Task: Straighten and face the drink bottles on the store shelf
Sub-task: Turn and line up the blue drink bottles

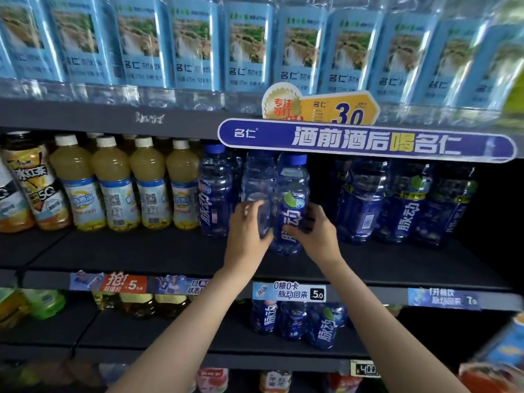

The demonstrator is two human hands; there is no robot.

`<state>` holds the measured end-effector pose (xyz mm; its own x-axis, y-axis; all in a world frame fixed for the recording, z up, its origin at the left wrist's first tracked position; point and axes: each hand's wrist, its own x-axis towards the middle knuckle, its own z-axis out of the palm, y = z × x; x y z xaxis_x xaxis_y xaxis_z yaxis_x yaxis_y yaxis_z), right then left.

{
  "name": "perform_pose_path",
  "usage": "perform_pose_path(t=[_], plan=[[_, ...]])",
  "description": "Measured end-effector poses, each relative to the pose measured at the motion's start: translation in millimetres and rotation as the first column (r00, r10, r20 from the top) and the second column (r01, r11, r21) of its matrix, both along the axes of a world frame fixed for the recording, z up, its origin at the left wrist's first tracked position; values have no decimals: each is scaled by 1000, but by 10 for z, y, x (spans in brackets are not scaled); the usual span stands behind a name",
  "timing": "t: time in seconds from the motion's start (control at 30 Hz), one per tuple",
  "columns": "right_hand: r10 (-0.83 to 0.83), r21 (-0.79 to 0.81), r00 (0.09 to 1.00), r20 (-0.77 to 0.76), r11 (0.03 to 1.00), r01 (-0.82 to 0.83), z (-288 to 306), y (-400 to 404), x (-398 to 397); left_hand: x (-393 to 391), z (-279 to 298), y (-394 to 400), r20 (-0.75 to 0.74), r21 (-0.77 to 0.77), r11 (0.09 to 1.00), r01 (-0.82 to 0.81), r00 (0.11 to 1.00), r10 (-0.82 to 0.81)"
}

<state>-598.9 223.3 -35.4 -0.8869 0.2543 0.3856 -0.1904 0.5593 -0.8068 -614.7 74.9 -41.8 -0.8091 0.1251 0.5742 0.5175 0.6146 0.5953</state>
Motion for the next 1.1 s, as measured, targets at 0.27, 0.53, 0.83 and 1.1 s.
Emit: perform_pose_path(t=[0.27, 0.53, 0.83, 1.1], plan=[[-157, 83, 988, 8, 984, 156, -1, -19, -282, -178, 117, -58, 86, 82, 993, -90, 993, 83], [-159, 75, 987, 34, 985, 156, 12, -36, -316, -256, 17, -23, 50, 115, 981, -159, 987, 154], [-363, 8, 879, -310, 923, 384, 192, 258, -39, -218, 23, -91, -6, 50, 978, -201, 980, 201], [-552, -46, 833, 44, 832, 553, 141, 745, -213, 23, -79, 55, -115, -23, 999, -31, 993, 28]])
